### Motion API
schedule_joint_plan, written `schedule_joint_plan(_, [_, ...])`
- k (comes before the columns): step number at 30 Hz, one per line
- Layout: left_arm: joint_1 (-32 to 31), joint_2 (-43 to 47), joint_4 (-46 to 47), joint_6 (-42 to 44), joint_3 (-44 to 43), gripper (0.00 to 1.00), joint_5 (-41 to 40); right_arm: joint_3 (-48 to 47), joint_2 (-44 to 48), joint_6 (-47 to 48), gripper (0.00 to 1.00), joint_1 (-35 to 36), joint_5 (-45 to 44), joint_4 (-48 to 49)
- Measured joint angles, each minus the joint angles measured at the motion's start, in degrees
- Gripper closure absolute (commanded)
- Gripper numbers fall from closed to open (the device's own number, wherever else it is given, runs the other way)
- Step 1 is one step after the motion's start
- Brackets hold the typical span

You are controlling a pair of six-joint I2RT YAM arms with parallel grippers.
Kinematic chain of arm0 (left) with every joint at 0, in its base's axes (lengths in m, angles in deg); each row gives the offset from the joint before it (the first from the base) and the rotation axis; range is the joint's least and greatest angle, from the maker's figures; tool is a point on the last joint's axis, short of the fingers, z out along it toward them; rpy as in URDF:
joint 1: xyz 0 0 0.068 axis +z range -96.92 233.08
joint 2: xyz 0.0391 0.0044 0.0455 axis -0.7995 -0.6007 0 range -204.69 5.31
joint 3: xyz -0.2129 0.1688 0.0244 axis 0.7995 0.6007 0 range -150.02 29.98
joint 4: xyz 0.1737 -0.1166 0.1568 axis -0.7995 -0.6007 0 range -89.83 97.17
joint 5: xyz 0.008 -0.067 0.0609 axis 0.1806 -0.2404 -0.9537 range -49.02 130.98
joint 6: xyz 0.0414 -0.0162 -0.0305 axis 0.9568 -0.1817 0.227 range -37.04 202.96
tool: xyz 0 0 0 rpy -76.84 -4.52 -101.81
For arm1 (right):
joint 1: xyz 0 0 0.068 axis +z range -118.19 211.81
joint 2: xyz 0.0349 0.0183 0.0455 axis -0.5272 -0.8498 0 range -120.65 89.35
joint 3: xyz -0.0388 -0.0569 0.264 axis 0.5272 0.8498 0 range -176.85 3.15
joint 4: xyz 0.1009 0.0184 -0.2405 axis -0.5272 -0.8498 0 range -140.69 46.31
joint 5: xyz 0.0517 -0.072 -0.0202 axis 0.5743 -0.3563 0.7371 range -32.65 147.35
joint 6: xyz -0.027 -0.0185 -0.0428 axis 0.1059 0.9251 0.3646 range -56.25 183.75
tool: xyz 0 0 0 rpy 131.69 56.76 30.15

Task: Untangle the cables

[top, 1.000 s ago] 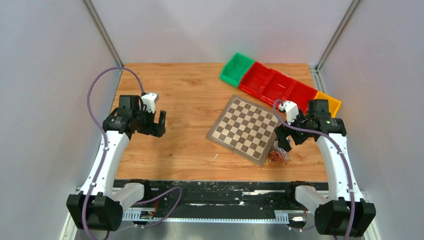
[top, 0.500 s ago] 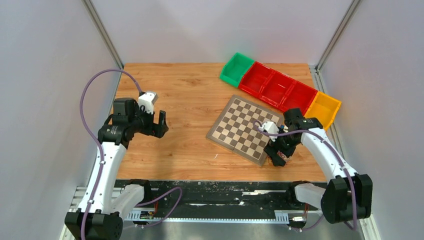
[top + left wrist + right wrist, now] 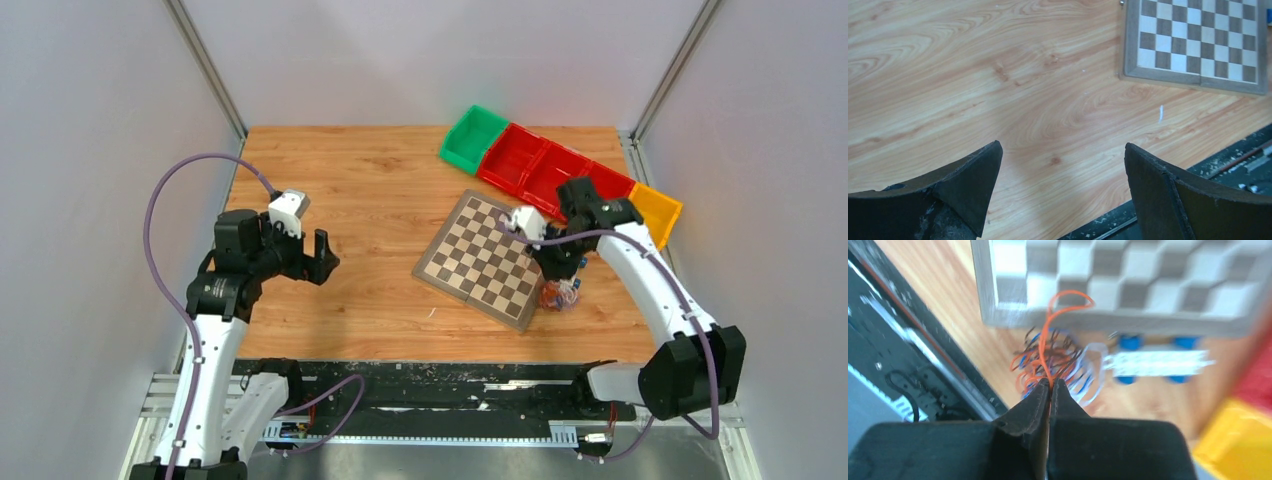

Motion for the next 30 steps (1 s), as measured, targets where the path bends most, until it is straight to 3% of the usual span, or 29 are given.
schedule_joint_plan(7, [0.0, -1.4, 2.3, -0.3, -0.2, 0.0, 8.7, -33.9, -5.0, -0.1, 1.0, 5.3, 12.2, -3.8])
schedule_joint_plan(12, [0.0, -0.6, 7.0, 2.2, 0.1, 0.0, 18.3, -48.9, -15.0, -4.6, 1.0, 14.1, 19.6, -0.9])
schedule_joint_plan(17, [0.0, -1.2, 12.2, 4.9, 2.2, 0.0, 23.9, -57.0, -28.3, -8.9, 1.0, 22.6, 24.3, 6.7])
schedule_joint_plan(23, [0.0, -6.4, 13.7, 11.3, 4.5, 0.09, 22.5, -61.0, -44.1, -13.1, 1.0, 28.7, 26.3, 13.7])
schedule_joint_plan(24, [0.0, -7.4, 13.4, 12.6, 4.7, 0.09, 21.6, -61.9, -46.9, -13.9, 0.97, 29.3, 26.6, 14.4])
schedule_joint_plan(25, [0.3, -8.2, 13.2, 13.7, 5.0, 0.08, 20.9, -62.6, -49.6, -14.8, 0.88, 29.6, 26.9, 15.1])
schedule_joint_plan(28, [3.6, -10.8, 12.2, 17.6, 6.7, 0.07, 20.3, -63.8, -56.8, -17.5, 0.32, 29.7, 27.2, 16.2])
schedule_joint_plan(30, [8.5, -12.9, 11.0, 20.3, 7.6, 0.06, 21.2, -63.8, -59.2, -18.8, 0.21, 29.4, 27.5, 15.9])
